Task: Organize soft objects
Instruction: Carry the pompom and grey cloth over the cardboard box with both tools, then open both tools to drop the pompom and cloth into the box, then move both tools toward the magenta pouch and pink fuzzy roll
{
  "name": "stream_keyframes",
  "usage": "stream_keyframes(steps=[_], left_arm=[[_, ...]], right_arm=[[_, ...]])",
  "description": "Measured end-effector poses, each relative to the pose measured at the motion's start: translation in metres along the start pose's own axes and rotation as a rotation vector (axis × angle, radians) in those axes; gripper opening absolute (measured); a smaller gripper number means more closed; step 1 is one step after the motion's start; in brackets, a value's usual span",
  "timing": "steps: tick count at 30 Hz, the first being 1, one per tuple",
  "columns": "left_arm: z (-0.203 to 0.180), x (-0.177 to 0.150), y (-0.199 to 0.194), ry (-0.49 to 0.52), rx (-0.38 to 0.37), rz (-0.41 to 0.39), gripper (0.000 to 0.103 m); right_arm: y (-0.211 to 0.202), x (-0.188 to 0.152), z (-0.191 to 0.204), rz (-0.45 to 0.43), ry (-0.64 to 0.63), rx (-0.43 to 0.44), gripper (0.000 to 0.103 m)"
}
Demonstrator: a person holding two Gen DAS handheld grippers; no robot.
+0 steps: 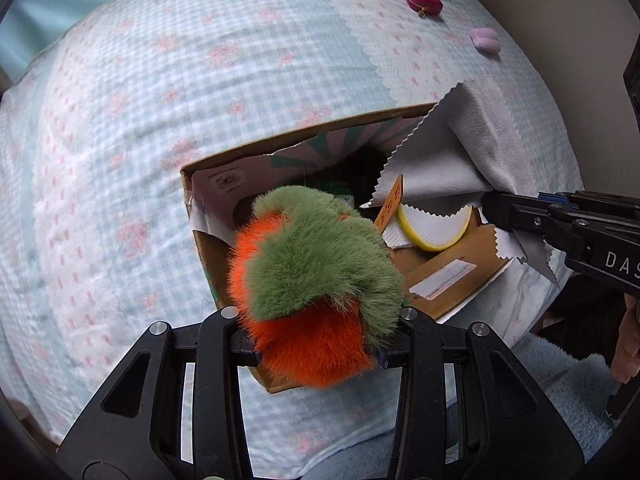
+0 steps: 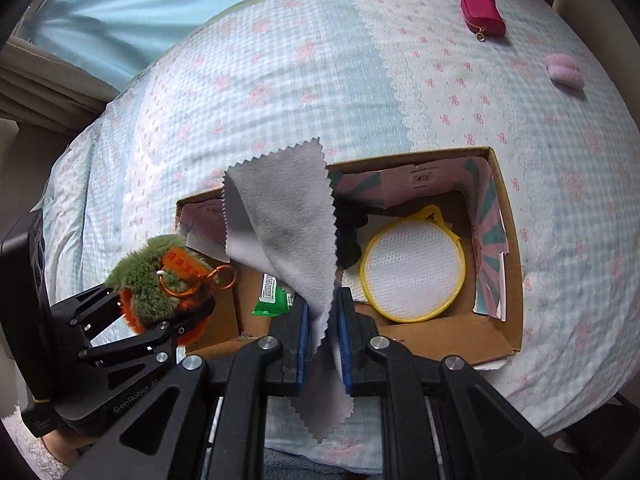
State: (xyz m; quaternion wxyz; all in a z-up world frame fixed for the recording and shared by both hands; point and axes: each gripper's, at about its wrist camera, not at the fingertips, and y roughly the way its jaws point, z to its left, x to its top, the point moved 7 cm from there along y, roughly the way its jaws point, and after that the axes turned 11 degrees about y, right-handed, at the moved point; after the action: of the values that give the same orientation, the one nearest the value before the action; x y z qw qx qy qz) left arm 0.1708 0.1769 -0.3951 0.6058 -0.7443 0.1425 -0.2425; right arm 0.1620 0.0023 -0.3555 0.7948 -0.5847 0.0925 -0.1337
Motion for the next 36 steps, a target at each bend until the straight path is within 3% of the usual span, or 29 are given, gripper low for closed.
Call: stream_keyframes(steps=[6, 7, 8, 10, 11, 12, 23, 29, 32, 36], left_arm=[[-0.008, 0.004, 0.011, 0.072, -0.006, 0.039, 0.035], [-0.009, 0.005, 0.011, 0.082, 0.001, 0.041, 0.044], [-0.010, 0.005, 0.011, 0.093, 0.013, 0.046, 0.071], [-0.011, 0.007, 0.013, 0.112, 0.041, 0.060, 0.102], [-0.012, 0.007, 0.014, 0.115, 0.043, 0.064, 0.103], [-0.013, 0.007, 0.014, 0.114, 0.041, 0.062, 0.103], [-0.018, -0.004, 0.001, 0.067, 0.039, 0.060, 0.103], [-0.023, -0.012, -0.014, 0.050, 0.060, 0.030, 0.103], [-0.025, -0.014, -0.029, 0.030, 0.079, -0.001, 0.103], [-0.028, -0.011, -0.070, -0.010, 0.120, -0.103, 0.103]], right_arm=[[0.010, 0.001, 0.000, 0.048, 0.033, 0.013, 0.012], [0.011, 0.002, 0.000, 0.042, 0.042, 0.013, 0.013], [0.012, 0.003, -0.002, 0.035, 0.054, 0.013, 0.013], [0.013, 0.005, -0.005, 0.026, 0.089, 0.017, 0.038], [0.013, 0.005, -0.007, 0.021, 0.103, 0.012, 0.079], [0.013, 0.006, -0.008, 0.012, 0.106, 0.009, 0.103], [0.003, -0.004, -0.010, -0.024, 0.076, 0.034, 0.103], [-0.015, -0.015, 0.001, -0.046, -0.015, 0.019, 0.103], [-0.044, -0.017, 0.006, -0.120, -0.079, -0.006, 0.103], [-0.091, -0.018, 0.005, -0.229, -0.149, -0.053, 0.103]])
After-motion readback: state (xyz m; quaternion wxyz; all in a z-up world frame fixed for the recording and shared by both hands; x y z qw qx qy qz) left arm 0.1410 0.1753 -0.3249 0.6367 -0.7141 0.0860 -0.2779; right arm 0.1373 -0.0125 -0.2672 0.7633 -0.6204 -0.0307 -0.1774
